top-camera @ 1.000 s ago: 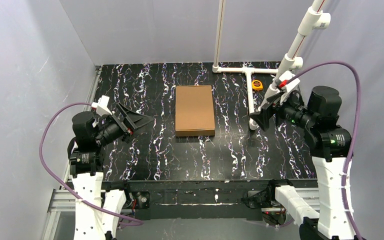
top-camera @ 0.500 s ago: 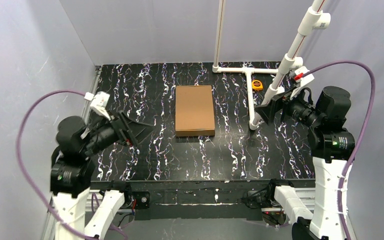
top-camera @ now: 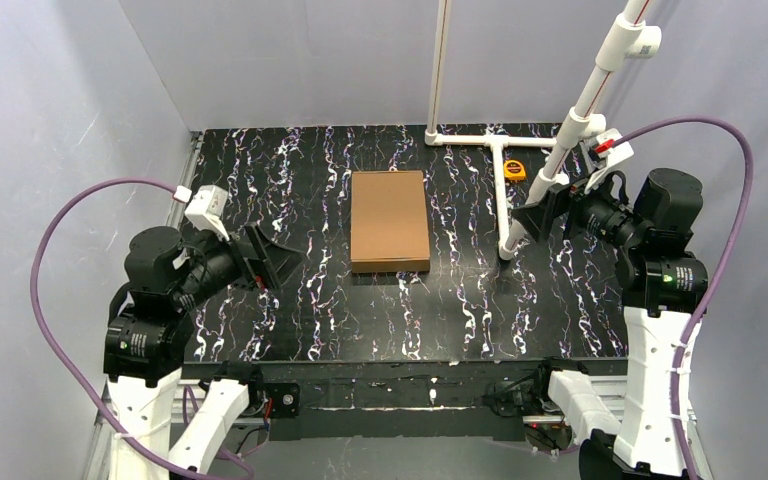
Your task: Fold the paper box
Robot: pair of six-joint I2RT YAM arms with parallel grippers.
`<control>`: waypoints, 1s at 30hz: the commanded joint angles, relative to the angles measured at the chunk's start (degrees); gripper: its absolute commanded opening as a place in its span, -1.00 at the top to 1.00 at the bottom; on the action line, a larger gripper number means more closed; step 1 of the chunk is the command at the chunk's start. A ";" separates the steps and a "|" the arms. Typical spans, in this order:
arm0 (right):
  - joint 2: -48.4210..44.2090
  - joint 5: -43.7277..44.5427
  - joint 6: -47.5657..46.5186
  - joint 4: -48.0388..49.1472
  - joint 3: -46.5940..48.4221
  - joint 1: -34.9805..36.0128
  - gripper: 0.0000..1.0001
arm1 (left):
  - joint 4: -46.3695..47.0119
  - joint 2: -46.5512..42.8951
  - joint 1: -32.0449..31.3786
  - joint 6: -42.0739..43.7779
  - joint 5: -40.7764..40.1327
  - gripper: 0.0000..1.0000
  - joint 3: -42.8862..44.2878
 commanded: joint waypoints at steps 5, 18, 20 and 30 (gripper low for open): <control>0.09 -0.24 2.97 3.56 -0.10 -2.32 -0.97 | 0.65 -2.06 -0.19 2.51 -1.31 -0.97 -1.16; 1.08 -6.75 4.03 5.94 -5.28 -5.58 -0.97 | 17.62 -5.52 -0.18 -1.57 2.96 -0.97 -17.52; 1.78 -7.78 4.03 6.36 -5.15 -6.25 -0.97 | 18.92 -5.21 -0.14 -1.66 3.57 -0.97 -18.43; 2.86 -13.12 9.47 10.26 -7.67 -11.08 -0.97 | 25.05 -8.39 -0.18 2.38 4.90 -0.97 -23.62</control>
